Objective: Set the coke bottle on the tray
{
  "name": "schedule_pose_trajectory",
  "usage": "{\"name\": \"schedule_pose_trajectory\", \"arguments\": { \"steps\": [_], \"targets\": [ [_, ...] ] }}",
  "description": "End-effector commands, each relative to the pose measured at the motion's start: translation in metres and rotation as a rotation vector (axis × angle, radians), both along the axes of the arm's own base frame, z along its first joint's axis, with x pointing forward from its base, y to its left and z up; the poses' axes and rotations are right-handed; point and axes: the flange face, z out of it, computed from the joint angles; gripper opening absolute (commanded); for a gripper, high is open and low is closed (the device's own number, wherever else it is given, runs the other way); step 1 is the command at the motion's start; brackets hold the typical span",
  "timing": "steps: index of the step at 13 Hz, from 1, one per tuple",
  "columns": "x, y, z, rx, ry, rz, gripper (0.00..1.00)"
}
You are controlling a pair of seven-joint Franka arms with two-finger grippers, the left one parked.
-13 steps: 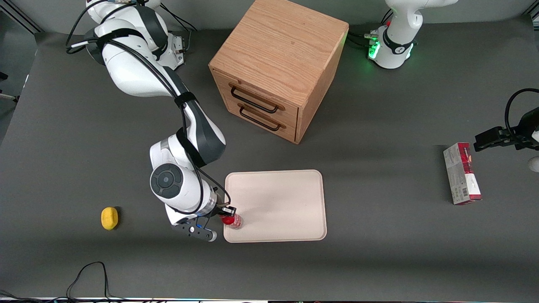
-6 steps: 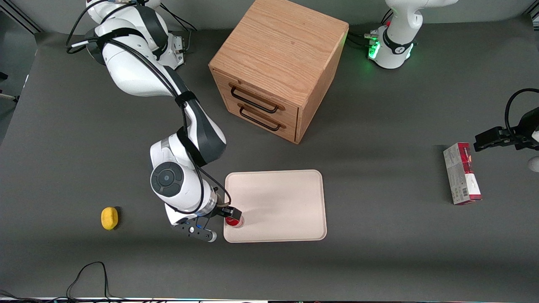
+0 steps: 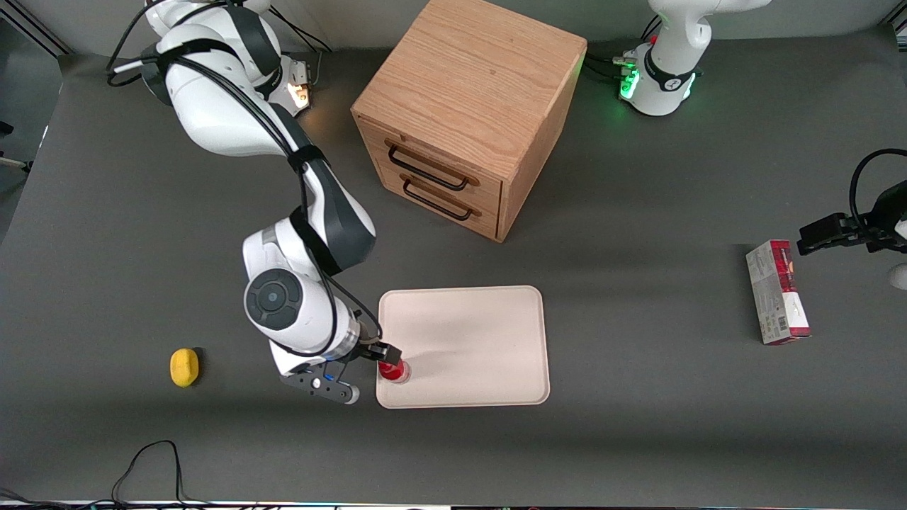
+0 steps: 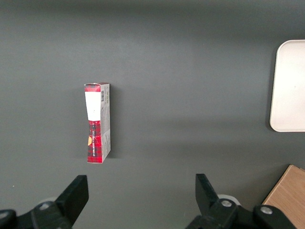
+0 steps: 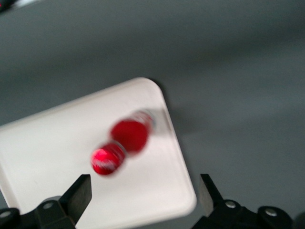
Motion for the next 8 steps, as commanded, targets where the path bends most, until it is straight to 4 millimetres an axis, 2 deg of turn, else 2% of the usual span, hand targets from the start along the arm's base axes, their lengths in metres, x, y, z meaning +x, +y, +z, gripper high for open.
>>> {"name": "schedule_pose_trajectory", "arguments": {
  "steps": [1, 4, 8],
  "targets": [
    [-0.018, -0.052, 0.045, -0.02, 0.097, 0.093, 1.0],
    [-0.061, -0.128, 0.081, 0.002, 0.144, 0.206, 1.0],
    [-0.139, -0.228, 0.135, 0.02, 0.117, 0.33, 1.0]
  ]
}}
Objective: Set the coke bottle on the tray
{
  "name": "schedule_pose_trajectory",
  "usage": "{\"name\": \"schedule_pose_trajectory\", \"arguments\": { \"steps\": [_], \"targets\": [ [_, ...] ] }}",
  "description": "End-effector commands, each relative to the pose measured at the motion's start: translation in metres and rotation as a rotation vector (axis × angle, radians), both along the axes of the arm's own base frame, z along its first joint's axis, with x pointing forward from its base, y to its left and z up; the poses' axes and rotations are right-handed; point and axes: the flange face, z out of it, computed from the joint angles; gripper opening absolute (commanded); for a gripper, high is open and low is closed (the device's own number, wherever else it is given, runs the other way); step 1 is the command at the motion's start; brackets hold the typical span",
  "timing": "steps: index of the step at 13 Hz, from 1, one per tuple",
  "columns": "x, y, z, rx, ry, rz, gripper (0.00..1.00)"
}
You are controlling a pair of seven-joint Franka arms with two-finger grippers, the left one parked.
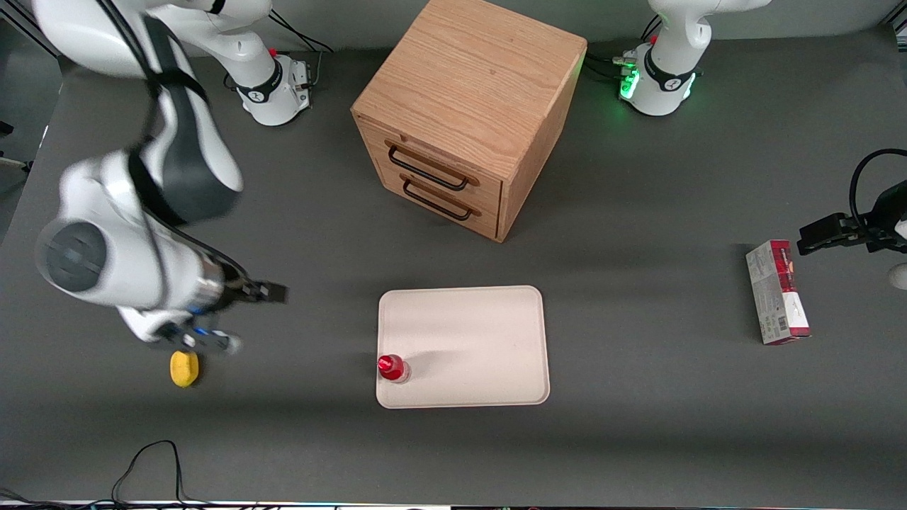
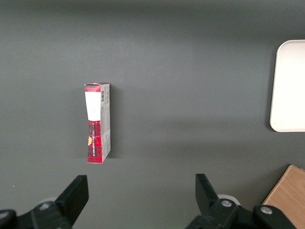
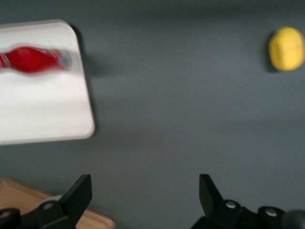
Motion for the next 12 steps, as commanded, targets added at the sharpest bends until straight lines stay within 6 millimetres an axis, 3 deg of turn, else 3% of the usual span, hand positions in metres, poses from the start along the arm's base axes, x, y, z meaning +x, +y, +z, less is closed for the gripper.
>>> {"name": "schedule_pose_trajectory", "arguments": {
  "steps": [1, 5, 8, 12],
  "targets": [
    [-0.082, -0.055, 0.031, 0.047, -0.021, 0.089, 1.0],
    [-0.124, -0.093, 0.078, 0.069, -0.02, 0.126, 1.0],
    [-0.128, -0.113, 0.092, 0.03, -0.026, 0.11, 1.0],
    [-0.124, -0.096, 0.103, 0.024, 0.001, 0.152, 1.0]
  ]
}}
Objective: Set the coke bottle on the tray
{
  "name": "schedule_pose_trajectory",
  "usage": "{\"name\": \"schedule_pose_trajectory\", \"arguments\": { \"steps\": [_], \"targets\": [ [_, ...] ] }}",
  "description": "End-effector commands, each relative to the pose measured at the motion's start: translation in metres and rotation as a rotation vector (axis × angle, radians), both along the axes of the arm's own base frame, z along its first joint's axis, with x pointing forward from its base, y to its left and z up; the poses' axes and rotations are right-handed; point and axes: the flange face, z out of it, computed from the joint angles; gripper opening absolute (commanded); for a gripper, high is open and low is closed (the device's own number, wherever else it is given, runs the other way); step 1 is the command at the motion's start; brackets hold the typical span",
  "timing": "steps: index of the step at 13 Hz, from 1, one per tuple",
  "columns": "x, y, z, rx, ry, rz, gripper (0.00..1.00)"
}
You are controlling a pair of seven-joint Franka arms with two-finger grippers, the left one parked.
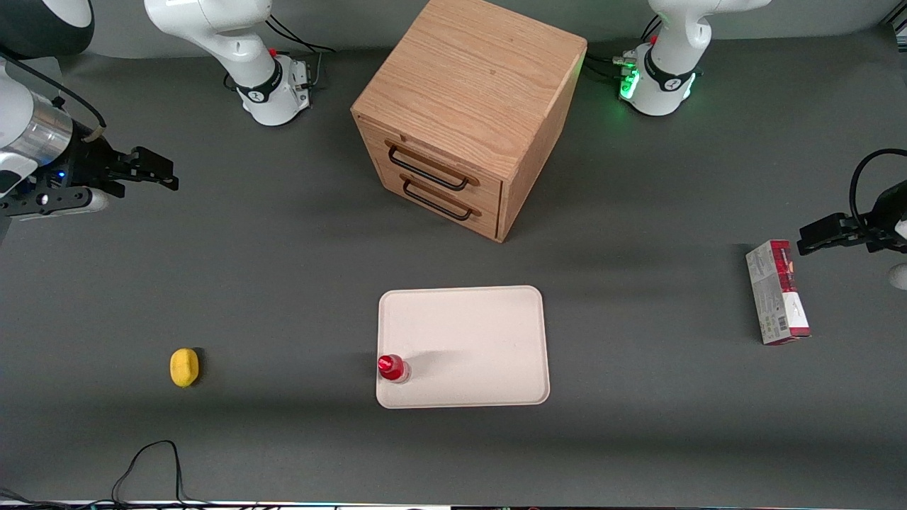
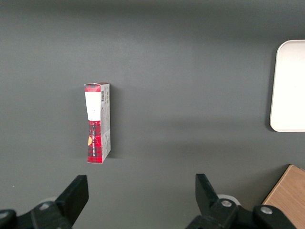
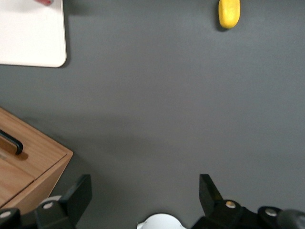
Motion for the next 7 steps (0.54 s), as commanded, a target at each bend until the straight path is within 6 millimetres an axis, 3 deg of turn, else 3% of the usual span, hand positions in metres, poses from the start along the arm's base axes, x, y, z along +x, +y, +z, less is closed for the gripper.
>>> {"name": "schedule_pose_trajectory", "arguments": {
  "steps": [1, 4, 7],
  "targets": [
    [0.005, 0.007, 0.012, -0.015, 0.01, 0.046, 1.0],
    [0.01, 0.021, 0.017, -0.006, 0.008, 0.06, 1.0],
    [0.011, 0.017, 0.014, -0.002, 0.019, 0.05, 1.0]
  ]
}}
